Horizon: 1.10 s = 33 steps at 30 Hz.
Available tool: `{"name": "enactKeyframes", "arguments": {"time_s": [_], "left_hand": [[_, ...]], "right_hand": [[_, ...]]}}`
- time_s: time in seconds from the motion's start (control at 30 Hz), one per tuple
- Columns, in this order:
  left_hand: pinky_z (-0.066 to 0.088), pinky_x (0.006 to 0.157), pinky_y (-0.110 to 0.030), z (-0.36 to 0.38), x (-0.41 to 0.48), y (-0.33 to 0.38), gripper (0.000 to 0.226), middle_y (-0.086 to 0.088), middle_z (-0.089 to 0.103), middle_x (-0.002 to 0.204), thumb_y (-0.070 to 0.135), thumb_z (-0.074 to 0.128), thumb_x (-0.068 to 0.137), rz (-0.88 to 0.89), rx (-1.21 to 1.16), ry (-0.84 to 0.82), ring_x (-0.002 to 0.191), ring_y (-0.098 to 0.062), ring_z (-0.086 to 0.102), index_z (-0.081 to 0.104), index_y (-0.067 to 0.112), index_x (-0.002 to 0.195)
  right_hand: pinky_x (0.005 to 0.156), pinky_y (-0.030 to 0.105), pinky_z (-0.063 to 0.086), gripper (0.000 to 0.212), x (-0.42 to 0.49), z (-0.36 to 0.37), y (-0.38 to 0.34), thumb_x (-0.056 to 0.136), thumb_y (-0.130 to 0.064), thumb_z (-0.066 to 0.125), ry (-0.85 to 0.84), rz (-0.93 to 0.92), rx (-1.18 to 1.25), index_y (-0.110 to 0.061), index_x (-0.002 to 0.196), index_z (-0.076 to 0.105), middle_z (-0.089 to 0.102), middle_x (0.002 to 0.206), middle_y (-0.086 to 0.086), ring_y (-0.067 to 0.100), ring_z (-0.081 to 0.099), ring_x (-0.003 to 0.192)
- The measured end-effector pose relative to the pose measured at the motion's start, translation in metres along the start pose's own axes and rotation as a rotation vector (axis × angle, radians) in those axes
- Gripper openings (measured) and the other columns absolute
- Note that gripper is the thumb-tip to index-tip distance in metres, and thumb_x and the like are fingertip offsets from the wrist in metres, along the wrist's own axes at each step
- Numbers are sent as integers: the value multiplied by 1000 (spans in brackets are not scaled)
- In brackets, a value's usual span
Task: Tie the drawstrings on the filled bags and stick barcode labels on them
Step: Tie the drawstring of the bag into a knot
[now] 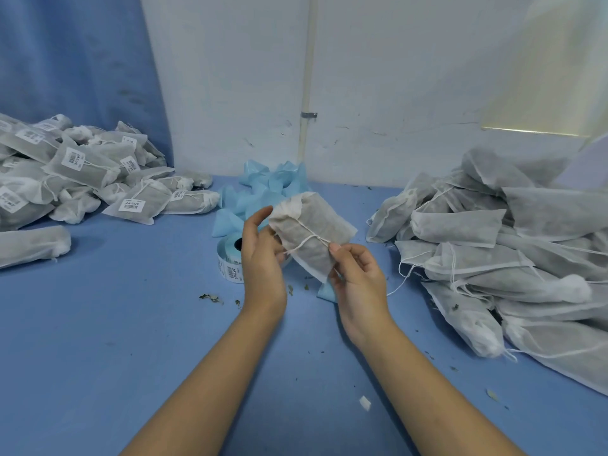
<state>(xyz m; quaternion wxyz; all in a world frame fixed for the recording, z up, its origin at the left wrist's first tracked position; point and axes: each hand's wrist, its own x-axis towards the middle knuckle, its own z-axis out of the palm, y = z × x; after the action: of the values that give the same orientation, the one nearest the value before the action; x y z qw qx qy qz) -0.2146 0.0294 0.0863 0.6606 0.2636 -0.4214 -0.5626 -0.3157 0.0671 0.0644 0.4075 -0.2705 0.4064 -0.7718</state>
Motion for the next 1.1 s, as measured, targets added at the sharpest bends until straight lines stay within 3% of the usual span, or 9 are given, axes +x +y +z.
{"name": "enactKeyframes", "arguments": {"time_s": [0.2,0.3,0.53,0.73,0.8,0.9,1.0,1.07,1.1], "left_hand": [[51,74,-19,3,-25,-24,59,-2,64,105,8,58,69,5,138,-234,92,-10,63,41,12,126],[53,82,-24,7,-22,-23,47,-2,67,107,12,70,82,0,169,-168,99,-13,66,44,11,120],[51,74,-16,5,-19,-20,19,7,71,97,20,61,92,16,163,-45,93,-7,68,58,15,110],[49,72,-14,-2,-11,-11,15,12,69,90,15,61,88,35,169,43,87,-4,65,61,26,97],[43,66,-9,-7,-13,-8,10,9,64,82,19,57,81,137,380,20,77,-4,60,58,29,82],[34,61,-17,-17,-14,-11,9,4,50,83,24,43,72,245,769,20,69,-6,47,47,22,65],[31,65,-29,-24,-11,-19,18,7,50,97,19,45,85,264,994,37,76,-15,48,51,12,69],[29,62,-30,-27,-7,-22,23,7,50,90,12,48,87,261,1018,73,71,-18,46,46,10,64],[28,59,-31,-28,-7,-23,27,6,48,82,11,48,87,250,1027,80,67,-19,44,42,9,61]], "right_hand": [[68,22,47,19,-4,7,3,85,-4,66,-21,28,56,-14,71,58,60,73,2,11,56,67],[69,21,49,18,-5,5,4,86,-6,65,-12,15,18,-15,72,58,60,73,1,10,57,69],[68,21,50,12,-7,5,6,85,-12,69,-57,-51,-135,-14,77,61,64,73,-2,10,61,69],[62,18,39,19,-14,-2,9,90,-19,61,-65,-372,-768,-29,88,45,55,85,-1,5,48,60],[59,26,38,19,-16,-3,7,91,-24,56,-129,-403,-972,-29,78,42,52,70,-4,10,45,58],[59,35,30,38,-15,-6,7,94,-30,44,-116,-344,-1330,-21,59,33,51,61,3,25,39,62],[61,32,28,36,-13,-8,8,95,-33,39,-45,-293,-1588,-19,62,39,60,77,7,27,43,72],[71,32,35,23,-10,-9,6,94,-31,41,-38,-298,-1629,-18,84,56,63,104,5,26,51,94],[85,32,36,24,-8,-11,6,95,-30,41,-71,-306,-1639,-16,104,59,57,126,5,23,47,114]]}}
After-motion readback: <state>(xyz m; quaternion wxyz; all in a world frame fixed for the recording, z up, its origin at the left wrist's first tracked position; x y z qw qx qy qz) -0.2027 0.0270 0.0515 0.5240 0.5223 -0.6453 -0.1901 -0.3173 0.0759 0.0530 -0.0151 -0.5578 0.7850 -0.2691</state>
